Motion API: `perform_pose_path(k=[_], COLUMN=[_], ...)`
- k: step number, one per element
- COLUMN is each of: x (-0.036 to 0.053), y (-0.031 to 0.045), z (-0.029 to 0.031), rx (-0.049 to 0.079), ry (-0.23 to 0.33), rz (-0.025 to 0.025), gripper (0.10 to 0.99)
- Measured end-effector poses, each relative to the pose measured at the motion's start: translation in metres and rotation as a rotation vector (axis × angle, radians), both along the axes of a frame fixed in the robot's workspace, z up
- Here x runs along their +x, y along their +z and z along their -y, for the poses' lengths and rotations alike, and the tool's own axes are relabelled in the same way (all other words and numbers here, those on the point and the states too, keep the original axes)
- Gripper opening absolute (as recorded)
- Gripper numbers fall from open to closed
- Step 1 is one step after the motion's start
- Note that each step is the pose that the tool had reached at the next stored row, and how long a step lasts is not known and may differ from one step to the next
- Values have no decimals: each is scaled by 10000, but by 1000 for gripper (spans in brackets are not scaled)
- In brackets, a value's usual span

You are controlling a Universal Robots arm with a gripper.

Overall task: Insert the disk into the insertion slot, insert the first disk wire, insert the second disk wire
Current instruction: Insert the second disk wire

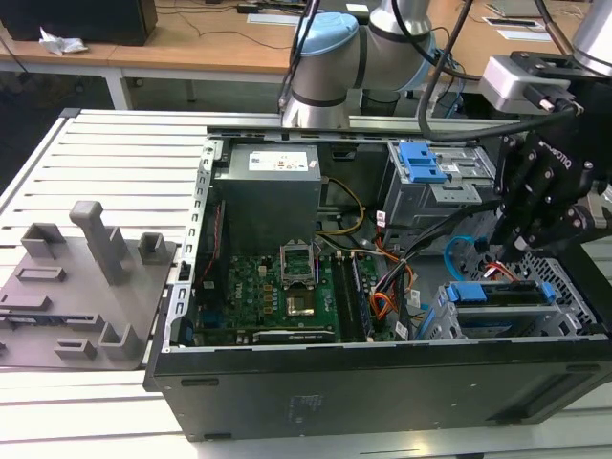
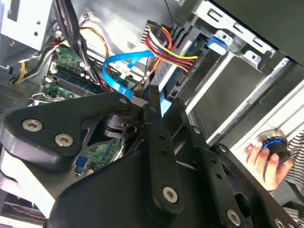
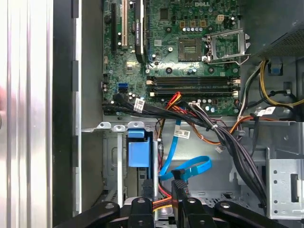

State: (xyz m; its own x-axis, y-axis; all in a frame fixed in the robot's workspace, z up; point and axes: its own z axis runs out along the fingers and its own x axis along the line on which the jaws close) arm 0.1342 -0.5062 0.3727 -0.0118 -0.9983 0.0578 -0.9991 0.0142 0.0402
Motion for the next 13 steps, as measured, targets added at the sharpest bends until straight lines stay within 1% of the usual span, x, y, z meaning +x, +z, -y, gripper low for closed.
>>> perform_pose_path(k=[1,3,5,9,11,12,13], x=[0,-4,-26,-39,-43,-59,-84], y=[0,-1,-3,-11,17,45,45], z=[-21,-40,-46,-64,-67,-68,-68], rx=[-1,1,5,7,7,11,19], ry=[1,38,176,458,537,580,635], rz=[0,0,0,0,1,6,7], gripper=[302,302,302,302,302,302,302])
